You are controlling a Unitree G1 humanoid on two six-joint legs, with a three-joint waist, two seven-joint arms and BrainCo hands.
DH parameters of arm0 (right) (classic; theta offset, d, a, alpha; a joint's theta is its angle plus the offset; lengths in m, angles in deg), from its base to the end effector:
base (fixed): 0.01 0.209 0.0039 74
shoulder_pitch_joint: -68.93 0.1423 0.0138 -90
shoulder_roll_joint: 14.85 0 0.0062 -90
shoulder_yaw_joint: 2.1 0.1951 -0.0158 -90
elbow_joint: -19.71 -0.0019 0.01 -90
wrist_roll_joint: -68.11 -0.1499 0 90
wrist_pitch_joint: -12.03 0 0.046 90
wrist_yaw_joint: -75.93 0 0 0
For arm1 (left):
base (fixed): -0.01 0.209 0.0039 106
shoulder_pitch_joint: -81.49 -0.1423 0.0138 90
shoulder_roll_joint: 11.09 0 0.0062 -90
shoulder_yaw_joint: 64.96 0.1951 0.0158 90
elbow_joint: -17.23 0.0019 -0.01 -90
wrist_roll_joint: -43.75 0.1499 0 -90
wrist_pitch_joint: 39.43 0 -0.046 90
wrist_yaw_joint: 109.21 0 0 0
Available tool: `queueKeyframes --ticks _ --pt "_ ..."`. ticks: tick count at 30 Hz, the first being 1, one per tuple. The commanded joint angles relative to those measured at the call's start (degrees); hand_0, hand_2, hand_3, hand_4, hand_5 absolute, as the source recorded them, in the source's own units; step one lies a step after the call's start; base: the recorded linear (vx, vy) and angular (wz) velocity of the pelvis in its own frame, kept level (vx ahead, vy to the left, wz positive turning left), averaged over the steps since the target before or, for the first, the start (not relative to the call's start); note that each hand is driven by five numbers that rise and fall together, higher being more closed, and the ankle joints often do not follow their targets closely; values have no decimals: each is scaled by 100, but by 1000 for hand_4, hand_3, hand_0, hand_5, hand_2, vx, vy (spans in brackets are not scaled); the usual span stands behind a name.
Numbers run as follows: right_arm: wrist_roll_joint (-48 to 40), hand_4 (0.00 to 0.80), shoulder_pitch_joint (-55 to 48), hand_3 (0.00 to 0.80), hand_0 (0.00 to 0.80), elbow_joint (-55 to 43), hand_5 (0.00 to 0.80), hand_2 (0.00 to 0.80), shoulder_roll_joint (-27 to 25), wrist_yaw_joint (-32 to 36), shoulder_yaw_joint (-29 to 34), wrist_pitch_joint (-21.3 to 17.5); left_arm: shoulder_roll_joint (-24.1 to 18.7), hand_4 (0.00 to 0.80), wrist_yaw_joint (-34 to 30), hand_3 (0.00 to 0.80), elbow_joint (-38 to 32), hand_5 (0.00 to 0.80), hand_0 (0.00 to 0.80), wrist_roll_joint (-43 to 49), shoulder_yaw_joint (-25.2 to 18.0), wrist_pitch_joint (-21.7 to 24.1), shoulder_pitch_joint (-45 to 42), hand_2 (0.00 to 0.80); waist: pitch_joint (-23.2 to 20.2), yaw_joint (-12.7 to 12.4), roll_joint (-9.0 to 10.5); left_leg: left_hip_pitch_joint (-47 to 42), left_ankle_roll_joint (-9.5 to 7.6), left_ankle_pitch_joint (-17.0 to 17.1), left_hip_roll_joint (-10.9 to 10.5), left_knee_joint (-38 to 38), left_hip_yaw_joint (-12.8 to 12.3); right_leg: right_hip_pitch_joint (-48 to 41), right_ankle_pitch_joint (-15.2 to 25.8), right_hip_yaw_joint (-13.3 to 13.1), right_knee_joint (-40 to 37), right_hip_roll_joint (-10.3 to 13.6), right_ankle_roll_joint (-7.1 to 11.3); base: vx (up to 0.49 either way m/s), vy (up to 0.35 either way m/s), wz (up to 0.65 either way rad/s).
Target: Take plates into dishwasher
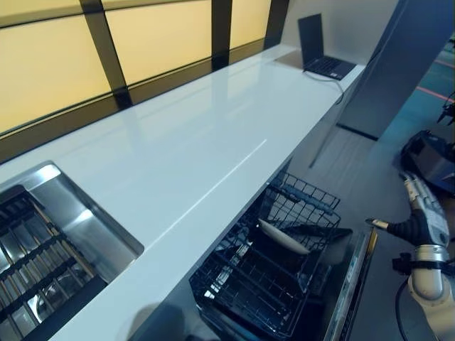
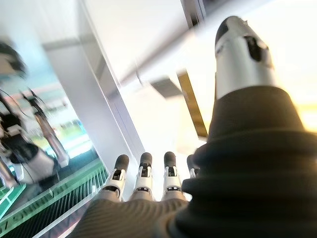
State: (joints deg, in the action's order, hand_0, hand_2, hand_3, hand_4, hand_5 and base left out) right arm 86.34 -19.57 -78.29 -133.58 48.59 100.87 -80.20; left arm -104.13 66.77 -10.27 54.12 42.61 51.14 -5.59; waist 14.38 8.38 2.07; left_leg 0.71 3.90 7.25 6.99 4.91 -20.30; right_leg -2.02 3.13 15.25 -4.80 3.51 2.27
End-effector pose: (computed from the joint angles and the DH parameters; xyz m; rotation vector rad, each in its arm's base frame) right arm 0.2128 -0.3019 0.1537 -1.0337 -0.5217 -0.6077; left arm 0.1173 0.2405 -0.1199 0.5966 1.0810 -0.2563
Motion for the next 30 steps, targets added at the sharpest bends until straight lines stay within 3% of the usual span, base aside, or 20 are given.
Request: queueKeyframes --ticks 1,10,18,22,26,28,30 --pt "-440 0 282 0 0 -564 0 0 -489 -48 328 -382 101 0 165 0 454 0 0 -193 -138 147 175 0 -349 -73 23 -29 80 -317 124 9 -127 121 -317 -207 347 -98 243 35 26 0" --pt "-1098 0 1105 0 0 -1155 0 0 -854 957 -16 -599 214 0 240 0 787 0 0 -408 -195 238 30 0 -681 -220 45 -148 100 -333 105 9 -106 -198 -400 -105 236 -115 157 71 38 0" --pt "-1239 0 2181 0 0 -1425 0 0 -1042 1796 -730 -709 344 0 217 0 762 0 0 -651 -173 340 -72 0 -888 -568 110 -336 -36 -502 -144 9 97 -405 -480 147 295 52 191 153 163 13" --pt "-1314 0 2676 0 0 -1282 0 0 -926 2130 -1132 -680 385 0 266 0 704 0 0 -872 -198 304 -38 0 -910 -805 170 -423 -220 -626 -362 -34 231 -451 -611 338 643 274 281 170 240 35" --pt "-1250 0 3225 0 0 -936 0 0 -707 2162 -1609 -690 302 0 375 0 723 0 0 -1008 -308 115 47 0 -855 -1100 227 -388 -501 -707 -610 -140 511 -302 -329 406 1693 806 459 186 296 47" --pt "-1144 0 3368 0 0 -747 0 0 -545 2092 -1760 -712 226 0 426 0 847 0 0 -904 -342 122 47 0 -855 -1237 202 -305 -695 -728 -772 -188 795 -154 201 187 2643 1144 481 169 295 56" --pt "-986 0 3387 0 0 -645 0 0 -449 2048 -1835 -741 185 0 432 0 911 0 0 -823 -324 146 48 0 -858 -1287 162 -284 -825 -742 -884 -204 1019 23 581 -54 3397 1305 504 155 261 43"
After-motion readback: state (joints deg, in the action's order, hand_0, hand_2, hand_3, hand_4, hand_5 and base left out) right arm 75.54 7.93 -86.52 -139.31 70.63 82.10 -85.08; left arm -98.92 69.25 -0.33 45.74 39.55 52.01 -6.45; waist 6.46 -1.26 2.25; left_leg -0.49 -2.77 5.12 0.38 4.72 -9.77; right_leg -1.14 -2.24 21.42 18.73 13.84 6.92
